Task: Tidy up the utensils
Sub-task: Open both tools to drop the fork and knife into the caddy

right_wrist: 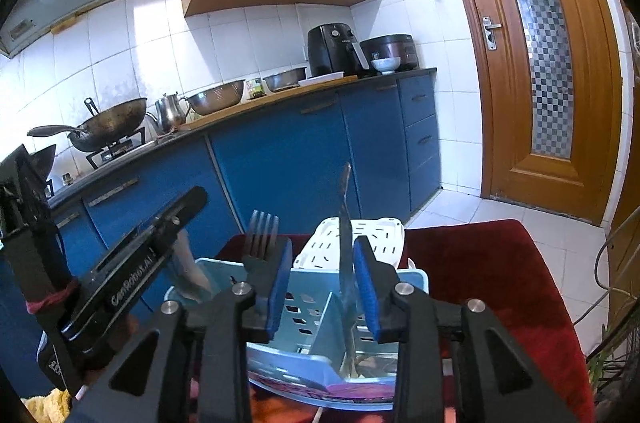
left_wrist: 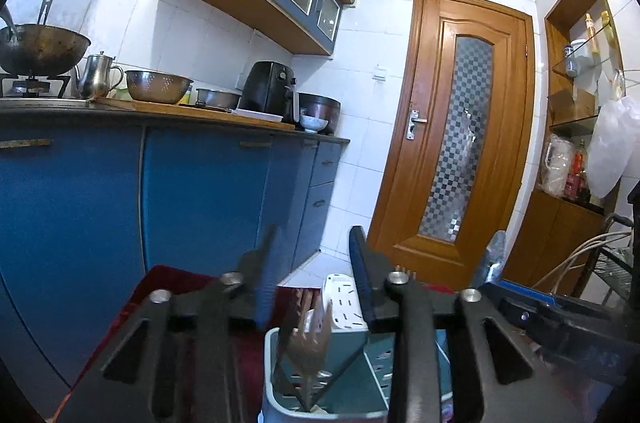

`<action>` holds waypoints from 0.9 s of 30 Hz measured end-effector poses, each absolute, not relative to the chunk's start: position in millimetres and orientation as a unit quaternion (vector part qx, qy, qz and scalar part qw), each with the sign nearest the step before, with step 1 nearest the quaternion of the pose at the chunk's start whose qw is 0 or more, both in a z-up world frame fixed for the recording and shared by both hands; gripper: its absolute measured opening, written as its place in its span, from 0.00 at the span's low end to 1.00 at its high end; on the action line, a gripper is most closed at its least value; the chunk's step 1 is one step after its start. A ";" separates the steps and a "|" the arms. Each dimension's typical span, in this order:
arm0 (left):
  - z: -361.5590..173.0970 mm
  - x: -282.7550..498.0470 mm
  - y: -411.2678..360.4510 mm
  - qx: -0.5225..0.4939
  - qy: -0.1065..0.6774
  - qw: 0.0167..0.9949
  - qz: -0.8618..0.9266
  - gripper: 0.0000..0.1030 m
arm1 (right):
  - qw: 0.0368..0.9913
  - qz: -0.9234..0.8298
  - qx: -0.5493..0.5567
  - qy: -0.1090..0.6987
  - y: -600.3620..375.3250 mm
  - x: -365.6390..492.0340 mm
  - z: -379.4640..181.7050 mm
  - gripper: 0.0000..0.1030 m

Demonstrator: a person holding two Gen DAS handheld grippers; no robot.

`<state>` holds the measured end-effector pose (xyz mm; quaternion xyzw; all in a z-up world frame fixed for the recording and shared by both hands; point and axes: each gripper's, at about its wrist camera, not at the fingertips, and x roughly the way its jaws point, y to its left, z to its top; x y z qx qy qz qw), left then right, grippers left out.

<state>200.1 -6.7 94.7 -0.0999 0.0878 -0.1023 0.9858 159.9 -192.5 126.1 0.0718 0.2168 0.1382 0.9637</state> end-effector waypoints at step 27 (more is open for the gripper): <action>122.0 114.3 -1.9 -0.077 0.154 0.978 -0.114 0.35 | 0.965 0.112 0.040 0.234 -177.9 89.5 142.8 0.47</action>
